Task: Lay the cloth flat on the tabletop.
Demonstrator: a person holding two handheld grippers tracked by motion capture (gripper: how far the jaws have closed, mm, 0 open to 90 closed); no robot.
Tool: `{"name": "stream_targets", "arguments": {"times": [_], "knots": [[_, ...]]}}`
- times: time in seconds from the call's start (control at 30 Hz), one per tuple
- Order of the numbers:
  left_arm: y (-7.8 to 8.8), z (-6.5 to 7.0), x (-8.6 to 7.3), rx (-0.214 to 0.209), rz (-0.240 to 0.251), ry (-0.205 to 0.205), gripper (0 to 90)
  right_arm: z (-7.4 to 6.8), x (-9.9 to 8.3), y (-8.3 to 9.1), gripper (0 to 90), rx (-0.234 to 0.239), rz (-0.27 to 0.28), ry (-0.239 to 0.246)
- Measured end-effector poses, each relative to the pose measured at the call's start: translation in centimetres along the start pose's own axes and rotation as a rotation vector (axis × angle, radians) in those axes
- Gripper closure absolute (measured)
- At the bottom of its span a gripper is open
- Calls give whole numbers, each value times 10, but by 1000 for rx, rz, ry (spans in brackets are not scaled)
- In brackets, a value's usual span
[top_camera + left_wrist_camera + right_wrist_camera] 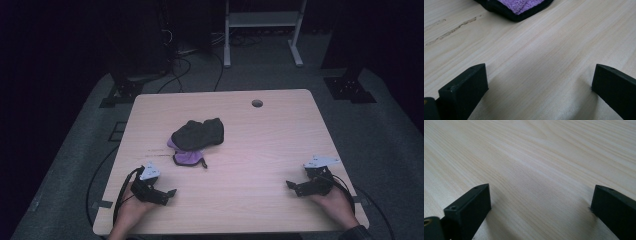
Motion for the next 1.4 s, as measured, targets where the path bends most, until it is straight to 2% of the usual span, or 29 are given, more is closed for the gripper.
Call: {"name": "stream_targets", "arguments": {"times": [0.2, 0.27, 0.3, 0.37, 0.5, 0.63, 0.77, 0.97, 1.27, 1.4], "knots": [[-1, -2, 2, 7, -2, 8, 0, 1, 0, 0, 18, 1, 1, 2], [1, -5, 6, 12, 16, 16, 0, 0, 0, 0, 18, 1, 0, 2], [2, -6, 8, 14, 21, 7, 4, 0, 0, 0, 18, 2, 1, 3], [5, -8, 12, 7, 44, 26, 33, 0, 0, 0, 18, 2, 1, 3], [6, -10, 18, 8, 58, 32, 61, 0, 0, 0, 18, 2, 0, 2], [5, -15, 29, 4, 85, 40, 123, 0, 0, 0, 18, 1, 0, 2], [3, -19, 45, 13, 104, 47, 135, 1, 0, 0, 18, 1, 0, 2], [2, -23, 63, 46, 125, 10, 169, 1, 0, 0, 18, 1, 0, 2], [-4, -31, 83, 67, 138, 12, 177, 1, 0, 0, 18, 1, 0, 2], [-9, -39, 89, 90, 121, 2, 178, 1, 0, 0, 18, 1, 0, 2]]}}
Point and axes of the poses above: each handheld gripper's, and its own axes: y roughly backward along the jaws, x roughly out of its top, z roughly to its right, the point moved 7 cm from there along -y, roughly forward along the jaws, and after that the axes turned 7 degrees about y, right-handed, at the moved point
